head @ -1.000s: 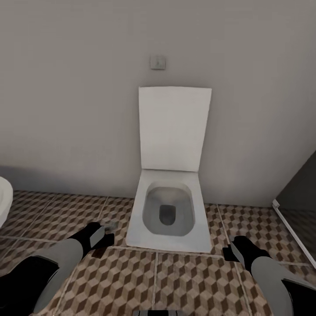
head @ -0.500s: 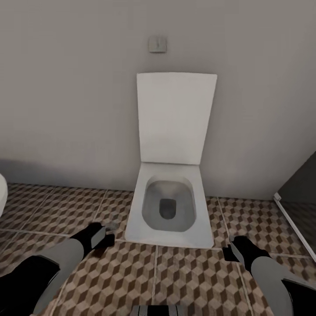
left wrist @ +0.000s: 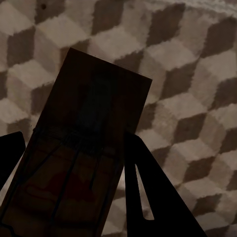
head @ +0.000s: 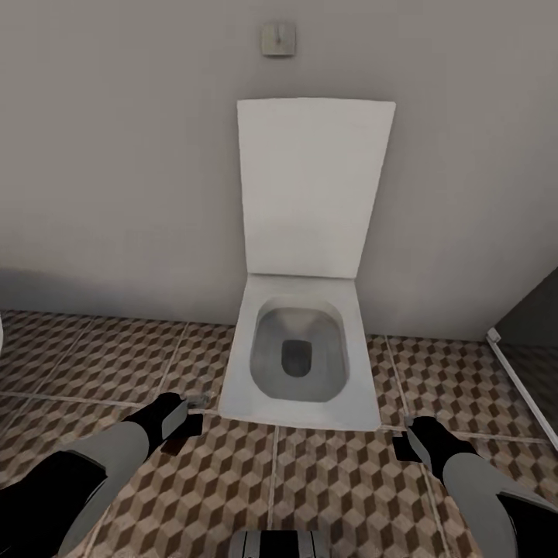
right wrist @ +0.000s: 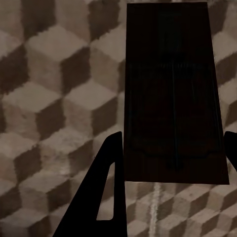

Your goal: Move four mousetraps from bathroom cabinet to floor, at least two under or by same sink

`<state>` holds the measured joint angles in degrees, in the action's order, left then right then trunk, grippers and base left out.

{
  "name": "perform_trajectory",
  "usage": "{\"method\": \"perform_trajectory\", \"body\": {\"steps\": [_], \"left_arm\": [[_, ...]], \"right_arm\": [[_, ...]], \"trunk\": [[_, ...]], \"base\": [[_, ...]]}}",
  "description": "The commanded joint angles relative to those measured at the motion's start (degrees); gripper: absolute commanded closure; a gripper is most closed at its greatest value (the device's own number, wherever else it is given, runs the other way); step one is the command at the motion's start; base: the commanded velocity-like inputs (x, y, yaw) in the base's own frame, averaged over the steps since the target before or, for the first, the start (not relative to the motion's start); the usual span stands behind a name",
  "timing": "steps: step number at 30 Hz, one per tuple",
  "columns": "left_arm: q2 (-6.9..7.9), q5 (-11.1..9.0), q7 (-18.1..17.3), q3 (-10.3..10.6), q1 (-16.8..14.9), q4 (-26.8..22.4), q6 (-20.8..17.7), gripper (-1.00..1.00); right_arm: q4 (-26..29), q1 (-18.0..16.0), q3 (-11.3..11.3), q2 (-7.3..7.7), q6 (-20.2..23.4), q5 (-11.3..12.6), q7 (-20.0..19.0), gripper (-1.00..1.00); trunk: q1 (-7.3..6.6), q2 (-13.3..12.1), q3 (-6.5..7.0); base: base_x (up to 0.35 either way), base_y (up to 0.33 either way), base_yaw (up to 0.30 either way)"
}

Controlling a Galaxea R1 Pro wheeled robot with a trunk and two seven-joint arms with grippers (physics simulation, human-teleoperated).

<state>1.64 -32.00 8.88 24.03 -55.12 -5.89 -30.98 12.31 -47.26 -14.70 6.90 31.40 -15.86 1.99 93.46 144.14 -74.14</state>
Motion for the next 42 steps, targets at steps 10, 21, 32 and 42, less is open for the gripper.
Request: {"method": "perform_trajectory", "body": {"steps": [10, 21, 32, 42], "left_arm": [[0.13, -0.6, 0.3, 0.4, 0.0, -0.2, -0.3, 1.00], [0.48, -0.7, 0.3, 0.3, 0.0, -0.4, 0.0, 1.00], [0.48, -0.6, 0.2, 0.2, 0.0, -4.6, 0.3, 1.00], [2.03, -0.7, 0.3, 0.2, -0.3, -9.8, 0.0, 1.00]], "right_arm": [[0.1, 0.0, -0.5, -0.04, 0.2, -0.5, -0.2, 1.00], [0.2, 0.0, -0.5, -0.04, 0.1, -0.5, -0.2, 1.00], [0.9, -0.2, -0.4, -0.46, 0.1, -0.5, -0.2, 1.00], [1.0, -1.3, -0.4, -0.52, 0.1, -0.5, -0.2, 1.00]], "trunk": [[0.24, 0.2, -2.26], [0.27, 0.2, -2.48], [0.27, 0.2, -2.48], [0.27, 0.2, -2.48]], "base": [[0.000, 0.000, 0.000], [0.000, 0.000, 0.000], [0.007, 0.000, 0.000], [0.142, 0.000, 0.000]]}}
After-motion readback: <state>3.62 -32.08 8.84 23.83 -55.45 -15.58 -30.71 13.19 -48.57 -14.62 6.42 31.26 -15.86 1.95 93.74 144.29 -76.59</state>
